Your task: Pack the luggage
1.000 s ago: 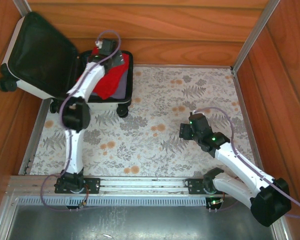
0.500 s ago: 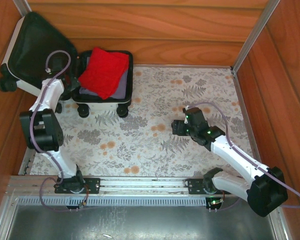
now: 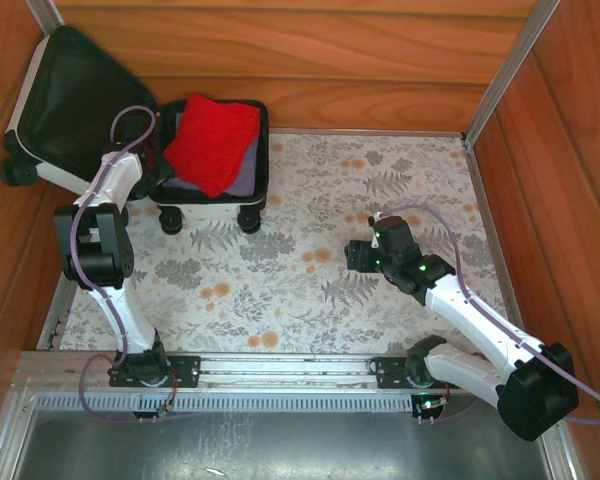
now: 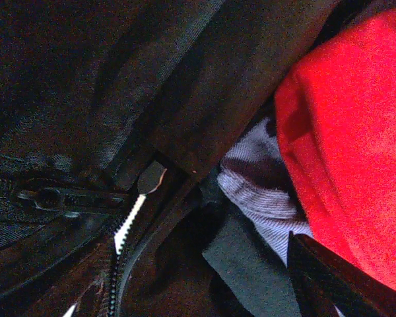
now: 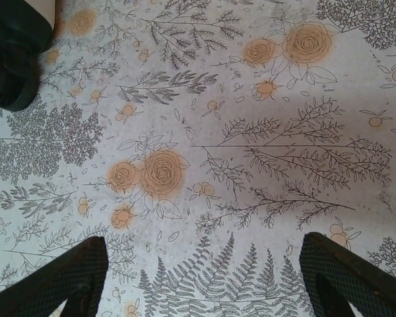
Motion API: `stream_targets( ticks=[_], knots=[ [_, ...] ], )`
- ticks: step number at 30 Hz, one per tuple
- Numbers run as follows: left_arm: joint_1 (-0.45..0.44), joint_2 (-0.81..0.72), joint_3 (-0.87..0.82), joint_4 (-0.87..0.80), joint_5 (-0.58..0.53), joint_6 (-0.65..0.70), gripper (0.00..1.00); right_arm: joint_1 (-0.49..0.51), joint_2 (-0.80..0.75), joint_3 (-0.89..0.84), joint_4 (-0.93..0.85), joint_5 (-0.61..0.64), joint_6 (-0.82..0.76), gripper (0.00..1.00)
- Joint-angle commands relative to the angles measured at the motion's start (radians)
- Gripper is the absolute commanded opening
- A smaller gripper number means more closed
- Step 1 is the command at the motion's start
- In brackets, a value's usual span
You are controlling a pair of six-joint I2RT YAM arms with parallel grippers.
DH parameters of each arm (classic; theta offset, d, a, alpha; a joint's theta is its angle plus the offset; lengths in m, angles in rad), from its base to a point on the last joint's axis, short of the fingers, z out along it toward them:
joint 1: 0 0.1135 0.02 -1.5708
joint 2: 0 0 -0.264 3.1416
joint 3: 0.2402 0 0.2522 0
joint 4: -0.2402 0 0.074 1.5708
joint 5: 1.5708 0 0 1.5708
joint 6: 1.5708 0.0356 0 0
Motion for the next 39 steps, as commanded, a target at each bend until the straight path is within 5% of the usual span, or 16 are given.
stream_targets(
  ticks=[1, 14, 26, 39],
  knots=[
    [-0.029, 0.024, 0.034, 0.129, 0.075, -0.081, 0.67, -0.004, -0.015, 0.01, -0.029, 0.02, 0.004, 0.81],
    [-0.156, -0.11, 0.039, 0.131, -0.324, 0.083, 0.74, -0.005, -0.01, 0.013, -0.037, 0.037, -0.007, 0.81],
    [-0.154, 0.01, 0.106, 0.145, -0.096, -0.18, 0.77, -0.005, -0.007, 0.01, -0.052, 0.035, -0.005, 0.81],
    [-0.15, 0.149, 0.166, 0.174, -0.099, -0.274, 0.72, -0.004, -0.042, -0.007, -0.077, 0.066, -0.007, 0.81]
  ],
)
